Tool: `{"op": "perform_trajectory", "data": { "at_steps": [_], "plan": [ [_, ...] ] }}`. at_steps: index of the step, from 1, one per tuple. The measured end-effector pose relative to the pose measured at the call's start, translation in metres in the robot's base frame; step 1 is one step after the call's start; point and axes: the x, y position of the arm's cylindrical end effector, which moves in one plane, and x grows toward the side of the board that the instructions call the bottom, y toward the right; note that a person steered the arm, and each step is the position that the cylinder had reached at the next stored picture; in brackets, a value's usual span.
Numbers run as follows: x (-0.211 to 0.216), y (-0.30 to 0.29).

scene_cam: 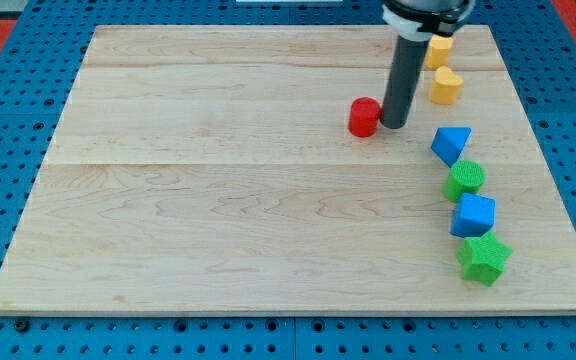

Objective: Move the yellow hexagon above the red circle

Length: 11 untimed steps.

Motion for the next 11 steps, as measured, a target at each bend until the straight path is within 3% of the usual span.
{"op": "perform_trajectory", "data": {
  "at_steps": [1,2,4,8,10,11],
  "plan": [
    [0.002,0.021],
    [-0.024,0.102],
    [-0.135,0.144],
    [-0.142,0.143],
    [-0.140,0.102],
    [-0.099,0.052]
  ]
}}
